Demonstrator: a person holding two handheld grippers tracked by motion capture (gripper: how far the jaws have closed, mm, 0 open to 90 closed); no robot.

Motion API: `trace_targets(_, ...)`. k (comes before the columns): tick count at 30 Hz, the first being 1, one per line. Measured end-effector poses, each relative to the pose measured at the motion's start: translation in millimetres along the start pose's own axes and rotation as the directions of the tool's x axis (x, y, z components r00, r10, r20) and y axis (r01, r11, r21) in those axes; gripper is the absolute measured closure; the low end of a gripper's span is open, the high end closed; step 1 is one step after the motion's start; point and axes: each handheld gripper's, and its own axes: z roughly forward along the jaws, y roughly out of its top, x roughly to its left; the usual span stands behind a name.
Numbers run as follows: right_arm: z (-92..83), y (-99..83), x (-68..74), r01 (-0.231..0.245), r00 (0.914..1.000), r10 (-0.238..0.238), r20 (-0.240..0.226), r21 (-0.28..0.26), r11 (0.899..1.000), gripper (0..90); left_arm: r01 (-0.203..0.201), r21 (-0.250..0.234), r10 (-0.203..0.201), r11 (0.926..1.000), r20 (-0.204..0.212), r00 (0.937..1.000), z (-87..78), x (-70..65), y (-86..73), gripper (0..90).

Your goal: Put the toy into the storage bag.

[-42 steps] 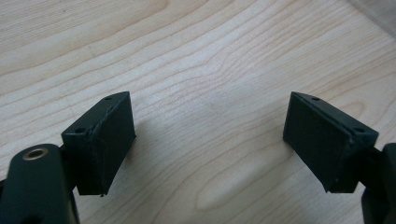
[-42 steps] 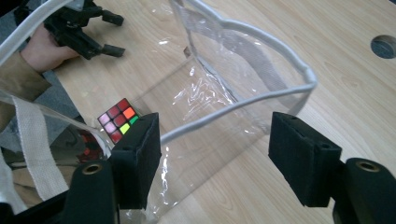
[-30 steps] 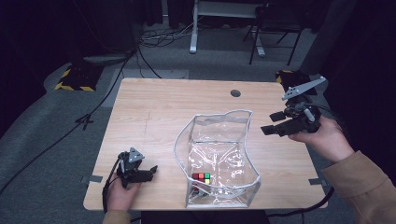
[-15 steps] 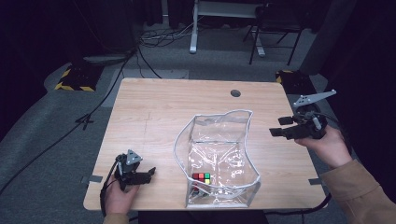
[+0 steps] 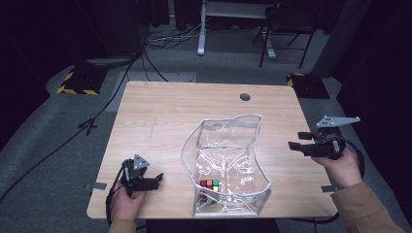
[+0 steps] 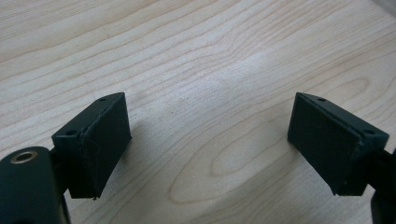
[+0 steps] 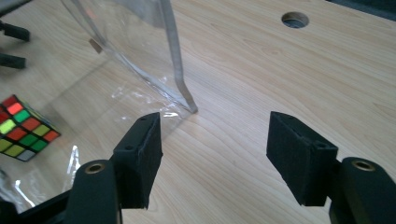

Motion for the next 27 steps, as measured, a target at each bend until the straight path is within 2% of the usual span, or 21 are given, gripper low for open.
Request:
trace_targets(3,2.7,-13.4,-4.3,0.002,0.9994,-0.002,0.034,-0.005,1.000,35.8,-0.008,0.004,0.008,1.0000,-0.005,1.0000,-0.1,0.5,0.8,13.3)
trace_targets(4,4.3,-18.6,-5.5,-0.010,0.9992,0.011,0.038,-0.016,1.000,35.9,-0.007,0.004,0.007,1.0000,-0.004,1.0000,0.0,0.5,0.8,13.3)
trace_targets(10,19.9,-49.3,-13.1,-0.030,0.9992,0.031,0.024,-0.050,0.998,35.7,-0.007,0.002,0.007,1.0000,-0.005,1.0000,0.1,0.4,0.7,13.3)
trace_targets(15,32.4,-69.5,-16.1,-0.019,0.9995,0.020,0.025,-0.053,0.998,36.5,-0.007,0.002,0.008,1.0000,-0.005,1.0000,0.1,0.4,0.7,13.3)
trace_targets(17,36.5,-76.2,-16.0,-0.032,0.9976,0.035,0.060,-0.043,0.999,37.1,-0.008,0.002,0.008,1.0000,-0.004,1.0000,0.1,0.4,0.7,13.3)
trace_targets(19,41.2,-81.8,-15.0,-0.049,0.9964,0.052,0.067,-0.048,0.998,36.8,-0.008,0.002,0.008,1.0000,-0.004,1.0000,0.1,0.4,0.7,13.3)
trace_targets(20,43.6,-84.8,-15.8,-0.040,0.9966,0.043,0.070,-0.034,0.999,36.3,-0.007,0.002,0.007,1.0000,-0.005,1.0000,0.1,0.4,0.7,13.3)
trace_targets(25,57.5,-99.1,-16.6,-0.073,0.9917,0.067,0.110,0.048,0.996,35.8,-0.007,0.004,0.007,1.0000,-0.004,1.0000,0.0,0.4,0.8,13.3)
trace_targets(27,62.0,-104.7,-17.4,-0.096,0.9912,0.089,0.097,0.060,0.994,35.6,-0.007,0.002,0.007,1.0000,-0.005,1.0000,0.1,0.4,0.7,13.3)
